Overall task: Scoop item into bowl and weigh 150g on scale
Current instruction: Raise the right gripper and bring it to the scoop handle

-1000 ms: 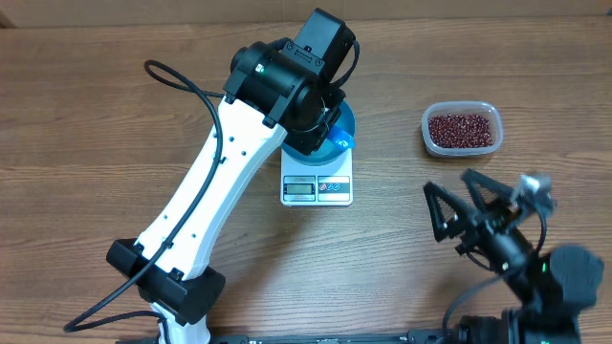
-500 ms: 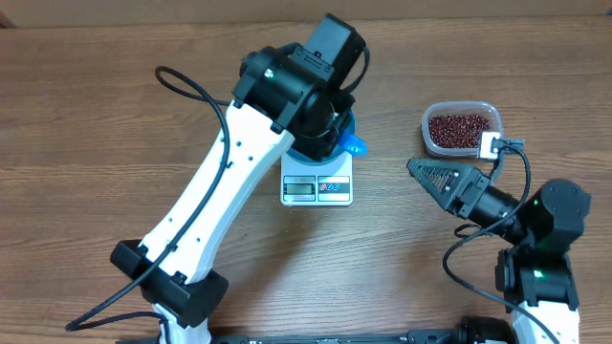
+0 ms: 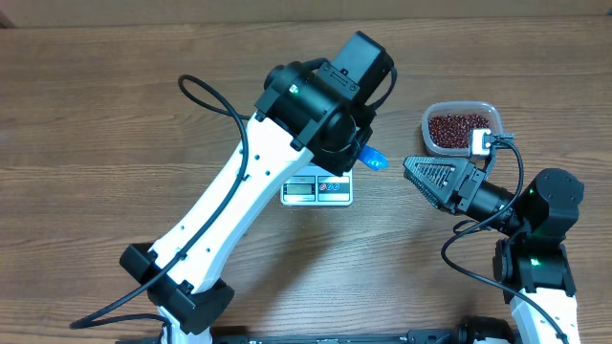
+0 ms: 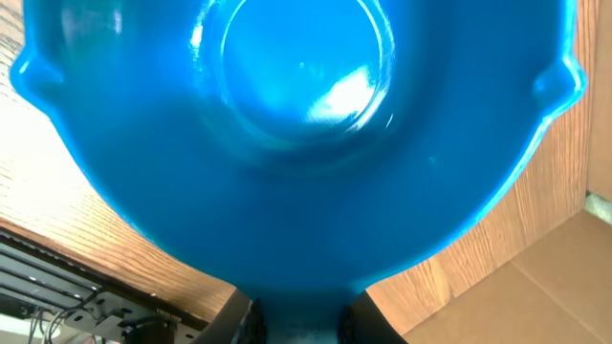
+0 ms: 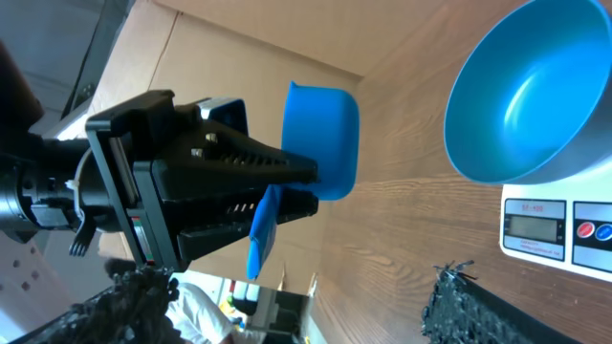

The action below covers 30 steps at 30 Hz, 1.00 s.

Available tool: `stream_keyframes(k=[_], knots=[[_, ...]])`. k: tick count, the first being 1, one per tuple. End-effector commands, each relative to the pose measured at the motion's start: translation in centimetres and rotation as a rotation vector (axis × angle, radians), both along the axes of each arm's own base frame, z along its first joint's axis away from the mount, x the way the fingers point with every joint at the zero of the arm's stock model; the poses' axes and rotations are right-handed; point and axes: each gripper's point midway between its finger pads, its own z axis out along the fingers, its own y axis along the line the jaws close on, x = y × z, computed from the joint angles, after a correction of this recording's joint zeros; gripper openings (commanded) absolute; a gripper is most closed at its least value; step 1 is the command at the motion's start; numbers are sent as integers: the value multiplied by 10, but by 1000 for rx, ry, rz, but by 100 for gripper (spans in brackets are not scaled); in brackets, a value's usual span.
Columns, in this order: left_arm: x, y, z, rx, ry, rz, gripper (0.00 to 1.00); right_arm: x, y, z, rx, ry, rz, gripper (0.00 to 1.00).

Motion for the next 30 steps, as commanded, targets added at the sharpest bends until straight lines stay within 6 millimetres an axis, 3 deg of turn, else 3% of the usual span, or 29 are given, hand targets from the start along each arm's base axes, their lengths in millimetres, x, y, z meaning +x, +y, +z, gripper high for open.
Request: stream_keyframes(k=[1, 10, 21, 30], knots=[[-5, -8, 10, -30, -19, 2, 4, -4, 3, 12, -7, -48, 38, 85], [-10, -20, 7, -38, -15, -4, 4, -9, 6, 12, -3, -49, 68, 81], [-13, -53, -13, -53, 4, -60, 4, -11, 7, 13, -2, -52, 81, 71], [-16, -56, -12, -56, 2, -73, 4, -11, 6, 12, -13, -71, 81, 45]])
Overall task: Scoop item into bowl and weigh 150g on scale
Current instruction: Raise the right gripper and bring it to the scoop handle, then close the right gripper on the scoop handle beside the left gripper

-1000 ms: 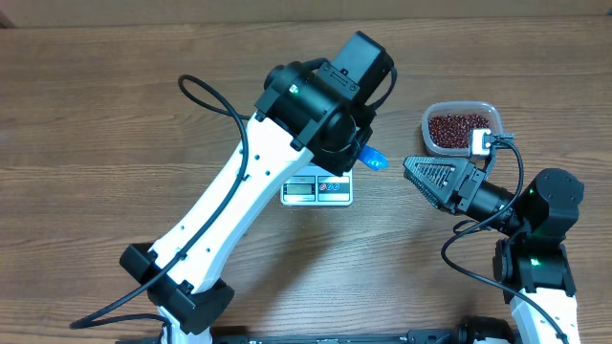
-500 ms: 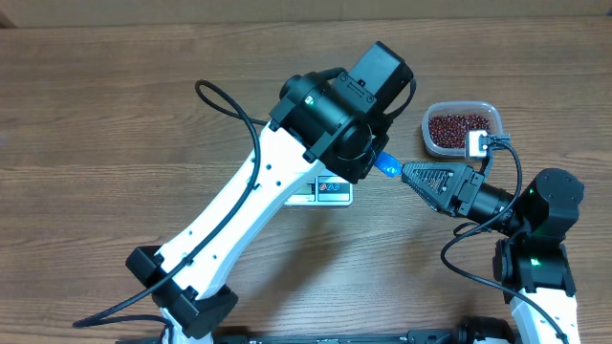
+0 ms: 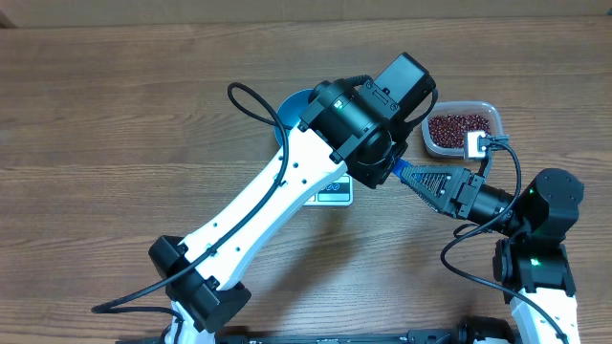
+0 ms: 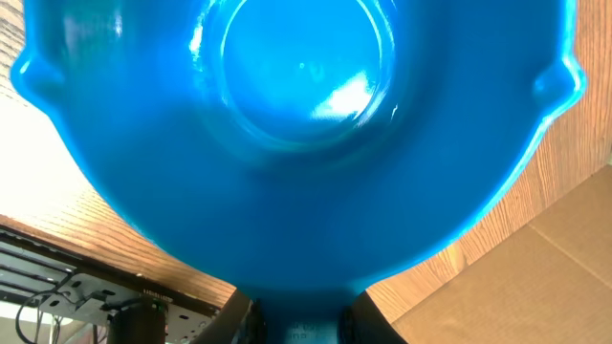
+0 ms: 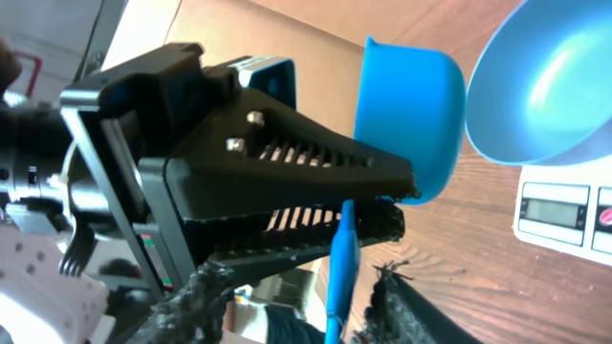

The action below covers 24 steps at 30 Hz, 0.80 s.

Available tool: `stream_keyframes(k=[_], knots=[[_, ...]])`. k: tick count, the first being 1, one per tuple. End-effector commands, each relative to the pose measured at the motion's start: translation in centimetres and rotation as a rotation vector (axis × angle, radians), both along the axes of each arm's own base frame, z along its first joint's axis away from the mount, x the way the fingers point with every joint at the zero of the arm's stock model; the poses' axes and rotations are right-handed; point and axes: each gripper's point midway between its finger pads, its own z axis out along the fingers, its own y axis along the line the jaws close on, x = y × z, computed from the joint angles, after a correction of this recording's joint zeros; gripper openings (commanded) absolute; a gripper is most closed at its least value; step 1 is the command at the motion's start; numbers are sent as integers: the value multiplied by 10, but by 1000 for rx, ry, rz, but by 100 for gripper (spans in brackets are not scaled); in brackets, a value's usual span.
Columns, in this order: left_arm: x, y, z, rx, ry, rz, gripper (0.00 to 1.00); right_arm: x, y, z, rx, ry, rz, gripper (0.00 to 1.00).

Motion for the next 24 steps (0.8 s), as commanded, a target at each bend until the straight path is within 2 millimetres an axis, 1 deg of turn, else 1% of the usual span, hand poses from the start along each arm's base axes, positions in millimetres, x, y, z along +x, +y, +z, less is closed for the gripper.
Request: stream_keyframes(k=[1, 3, 8, 13, 17, 24], knots=[[-3, -5, 5, -14, -8, -8, 4, 0, 0, 10, -10, -44, 7, 43], [-5, -8, 5, -16, -11, -15, 4, 1, 0, 10, -10, -44, 7, 40], [-9, -13, 6, -20, -14, -28, 4, 1, 0, 10, -9, -43, 7, 39], [-12, -15, 6, -22, -15, -36, 4, 1, 0, 10, -9, -43, 7, 31], [-13, -16, 6, -27, -9, -40, 4, 1, 0, 10, -9, -43, 7, 26], [-17, -20, 6, -31, -11, -52, 4, 1, 0, 10, -9, -43, 7, 25]])
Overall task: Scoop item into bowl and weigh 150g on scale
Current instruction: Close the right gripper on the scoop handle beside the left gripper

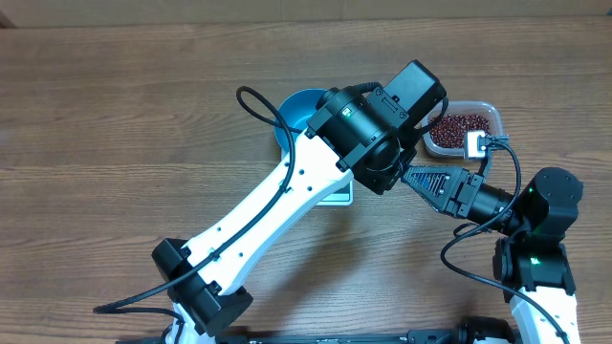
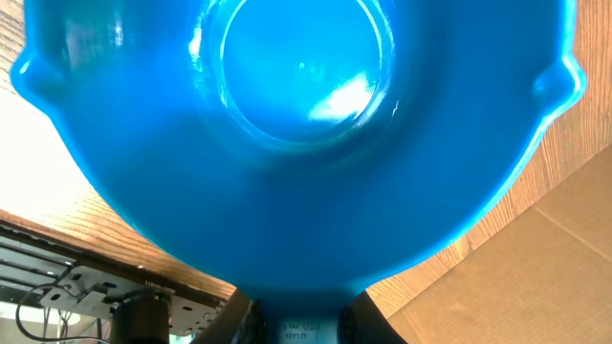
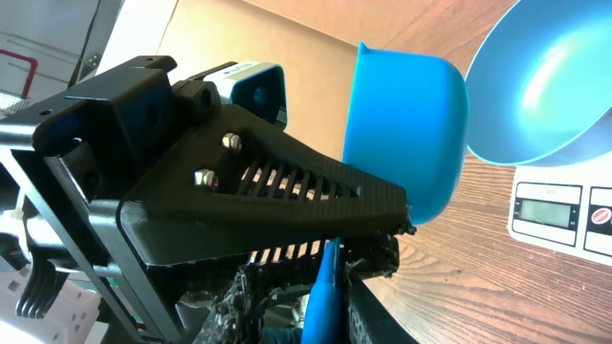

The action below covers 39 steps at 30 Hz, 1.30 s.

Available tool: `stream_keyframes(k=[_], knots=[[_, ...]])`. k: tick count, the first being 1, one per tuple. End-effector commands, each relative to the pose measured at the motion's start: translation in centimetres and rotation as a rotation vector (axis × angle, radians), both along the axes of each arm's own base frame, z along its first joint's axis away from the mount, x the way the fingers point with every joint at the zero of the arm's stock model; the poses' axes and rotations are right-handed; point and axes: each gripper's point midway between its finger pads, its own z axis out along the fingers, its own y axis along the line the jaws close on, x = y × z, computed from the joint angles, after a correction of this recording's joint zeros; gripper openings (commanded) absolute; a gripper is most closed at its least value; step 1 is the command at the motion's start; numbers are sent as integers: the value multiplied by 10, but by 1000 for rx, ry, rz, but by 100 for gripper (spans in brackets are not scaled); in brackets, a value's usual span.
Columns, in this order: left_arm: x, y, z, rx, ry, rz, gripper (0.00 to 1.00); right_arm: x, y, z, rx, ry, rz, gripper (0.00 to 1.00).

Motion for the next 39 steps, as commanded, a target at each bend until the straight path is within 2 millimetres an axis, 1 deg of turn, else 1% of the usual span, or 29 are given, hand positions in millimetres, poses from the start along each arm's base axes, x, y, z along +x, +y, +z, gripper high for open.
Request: stream_keyframes(k=[1, 12, 34, 38, 39], knots=[[-6, -8, 5, -21, -3, -18, 4, -1, 1, 12, -5, -45, 9, 24], [-8, -11, 6, -29, -9, -26, 4, -1, 1, 12, -6, -45, 9, 19], [-14, -17, 7, -37, -6, -60, 4, 0, 0, 12, -6, -42, 1, 18], [-14, -17, 7, -37, -7, -61, 4, 0, 0, 12, -6, -41, 1, 12], [-14, -17, 7, -36, -9, -64, 4, 0, 0, 12, -6, -41, 1, 9]])
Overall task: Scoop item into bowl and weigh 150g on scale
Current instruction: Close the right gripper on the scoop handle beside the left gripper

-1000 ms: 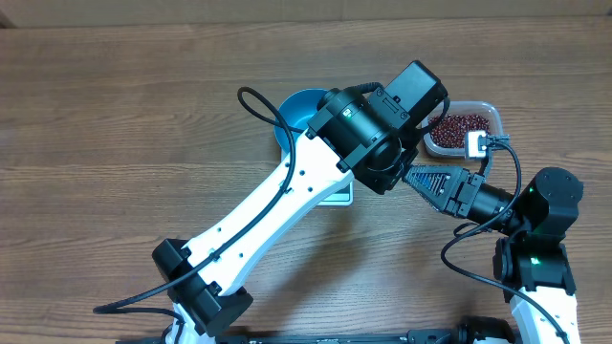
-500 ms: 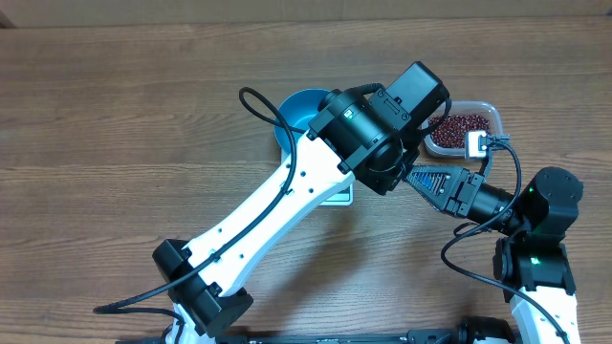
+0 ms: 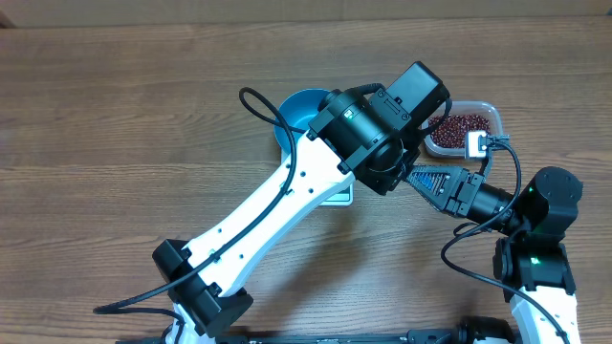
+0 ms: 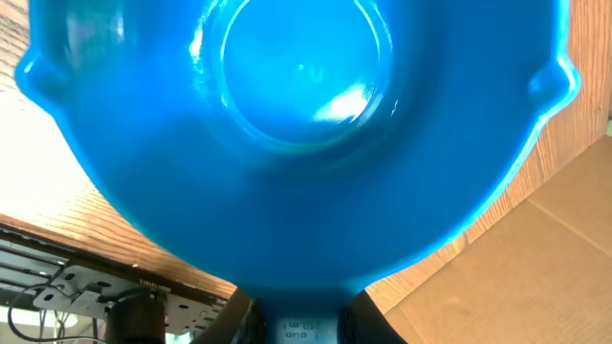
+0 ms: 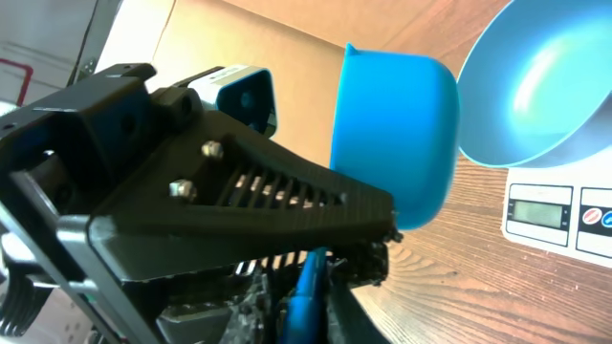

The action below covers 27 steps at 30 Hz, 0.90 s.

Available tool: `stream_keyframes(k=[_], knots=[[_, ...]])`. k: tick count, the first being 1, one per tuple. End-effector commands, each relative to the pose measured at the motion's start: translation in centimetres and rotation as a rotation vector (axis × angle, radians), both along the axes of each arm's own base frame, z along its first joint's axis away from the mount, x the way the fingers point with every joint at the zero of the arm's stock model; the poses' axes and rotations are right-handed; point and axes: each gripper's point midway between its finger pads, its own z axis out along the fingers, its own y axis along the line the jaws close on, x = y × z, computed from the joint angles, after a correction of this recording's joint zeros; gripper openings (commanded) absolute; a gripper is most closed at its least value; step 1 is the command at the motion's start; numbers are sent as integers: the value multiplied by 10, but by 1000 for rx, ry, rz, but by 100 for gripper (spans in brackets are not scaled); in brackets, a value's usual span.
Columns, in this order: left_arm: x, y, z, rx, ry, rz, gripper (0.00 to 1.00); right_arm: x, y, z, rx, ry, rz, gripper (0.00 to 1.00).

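Note:
A blue measuring scoop point(image 4: 296, 143) fills the left wrist view, and my left gripper point(image 4: 296, 330) is shut on its handle. In the right wrist view the scoop's cup point(image 5: 397, 143) hangs empty beside the blue bowl point(image 5: 535, 86), which stands on the white scale point(image 5: 550, 205). The scoop's handle runs down between the fingers of my right gripper point(image 5: 301, 287), which is shut on it. From overhead, the left arm covers the scoop, and the right gripper point(image 3: 413, 175) points left under it. The bowl point(image 3: 296, 110) looks empty.
A clear tub of red beans point(image 3: 464, 126) sits at the back right, just behind the two grippers. The left arm crosses the scale point(image 3: 337, 194) and hides most of it. Bare wooden tabletop point(image 3: 115, 143) lies to the left.
The right gripper's fingers have drawn tighter on the scoop handle. Both arms and the scoop have shifted only slightly. The left gripper keeps hold of the scoop.
At first my left gripper held the scoop over the scale, with the right gripper open and apart to the right. Then the left arm was further right, the handle between the right gripper's open fingers. Those fingers then narrowed, and now both grippers hold the scoop.

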Motion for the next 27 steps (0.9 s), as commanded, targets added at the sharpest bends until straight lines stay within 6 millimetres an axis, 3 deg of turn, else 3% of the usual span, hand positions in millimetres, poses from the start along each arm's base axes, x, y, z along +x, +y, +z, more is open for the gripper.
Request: stream_keyframes(k=[1, 23, 27], knots=[[-13, -11, 4, -23, 4, -54, 4, -2, 2, 14, -4, -51, 17, 6], [-13, -11, 4, -20, -1, -64, 4, -2, 2, 14, -4, -51, 18, 4], [-13, -11, 4, -19, -1, -63, 23, -2, 1, 14, -4, -51, 17, 4]])
